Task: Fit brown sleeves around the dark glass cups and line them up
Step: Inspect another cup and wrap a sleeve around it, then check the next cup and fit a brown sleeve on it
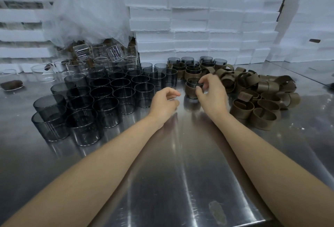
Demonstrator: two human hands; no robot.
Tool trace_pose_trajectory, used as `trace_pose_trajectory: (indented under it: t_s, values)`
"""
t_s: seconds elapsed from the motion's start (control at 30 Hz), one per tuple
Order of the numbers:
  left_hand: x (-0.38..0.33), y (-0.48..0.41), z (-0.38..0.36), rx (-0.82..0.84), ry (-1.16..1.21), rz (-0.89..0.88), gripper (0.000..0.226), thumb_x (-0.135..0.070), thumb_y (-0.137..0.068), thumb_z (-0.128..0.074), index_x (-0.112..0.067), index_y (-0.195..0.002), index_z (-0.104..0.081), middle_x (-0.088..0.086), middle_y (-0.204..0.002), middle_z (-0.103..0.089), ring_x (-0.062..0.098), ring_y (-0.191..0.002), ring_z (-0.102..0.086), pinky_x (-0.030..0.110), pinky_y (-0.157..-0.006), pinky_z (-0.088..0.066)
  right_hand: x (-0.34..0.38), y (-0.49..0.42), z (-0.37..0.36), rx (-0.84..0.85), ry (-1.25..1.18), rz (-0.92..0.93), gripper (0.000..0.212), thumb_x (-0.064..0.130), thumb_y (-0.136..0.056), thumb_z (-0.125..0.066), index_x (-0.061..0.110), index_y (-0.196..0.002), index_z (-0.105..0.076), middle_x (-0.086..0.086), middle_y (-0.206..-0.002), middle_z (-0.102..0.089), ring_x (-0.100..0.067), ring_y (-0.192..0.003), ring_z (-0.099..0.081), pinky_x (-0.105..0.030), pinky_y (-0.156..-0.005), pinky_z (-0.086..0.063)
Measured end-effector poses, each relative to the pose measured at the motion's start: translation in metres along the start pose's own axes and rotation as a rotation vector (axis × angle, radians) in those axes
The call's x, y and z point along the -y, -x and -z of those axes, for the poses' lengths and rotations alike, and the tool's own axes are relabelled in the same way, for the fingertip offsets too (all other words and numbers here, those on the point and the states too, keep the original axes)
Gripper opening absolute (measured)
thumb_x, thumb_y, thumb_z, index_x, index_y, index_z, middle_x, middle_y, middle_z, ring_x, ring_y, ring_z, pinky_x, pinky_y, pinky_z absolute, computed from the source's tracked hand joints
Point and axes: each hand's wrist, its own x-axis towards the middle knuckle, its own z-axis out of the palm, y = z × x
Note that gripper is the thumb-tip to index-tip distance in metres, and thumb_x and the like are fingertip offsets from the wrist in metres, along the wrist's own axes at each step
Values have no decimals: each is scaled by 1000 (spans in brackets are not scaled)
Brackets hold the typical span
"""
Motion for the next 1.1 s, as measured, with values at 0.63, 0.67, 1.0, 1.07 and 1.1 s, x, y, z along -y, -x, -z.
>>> trace_pose_trajectory:
  t_s: [0.63,0.67,1.0,1.07,1.1]
  values:
    - [-3,3,1,-13,-7,27,27,7,-91,-52,-17,-87,-65,2,-103,-67,14,-101,-61,25,-85,-54,-8,-24,-23,406,434,64,42,29,-91,-49,27,-133,-45,-9,-127,-49,-30,-117,-46,-37,-79,-36]
    - [-3,3,1,-12,-13,21,28,7,-91,-53,-18,-85,-64,2,-103,-67,15,-102,-62,22,-85,-52,-8,-25,-24,400,445,50,38,29,-91,-49,25,-129,-46,-9,-124,-50,-30,-115,-46,-37,-78,-35]
    - [-5,4,0,24,-2,57,31,7,-92,-51,-18,-79,-64,-1,-89,-63,41,-97,-66,53,-95,-51,-12,-32,-28,403,522,-52,41,32,-94,-44,18,-132,-46,-14,-128,-48,-34,-119,-42,-45,-93,-38]
    - [-6,4,1,31,-10,56,32,7,-92,-50,-19,-79,-64,-2,-89,-63,41,-96,-67,53,-96,-51,-12,-33,-28,346,439,62,35,23,-91,-49,12,-125,-50,-13,-123,-48,-33,-111,-47,-39,-79,-40]
    - [-6,4,1,33,-13,54,32,6,-92,-50,-19,-79,-64,-2,-89,-63,41,-95,-67,53,-95,-51,-11,-33,-28,341,394,145,34,17,-90,-50,10,-123,-52,-12,-124,-47,-32,-111,-48,-37,-75,-41]
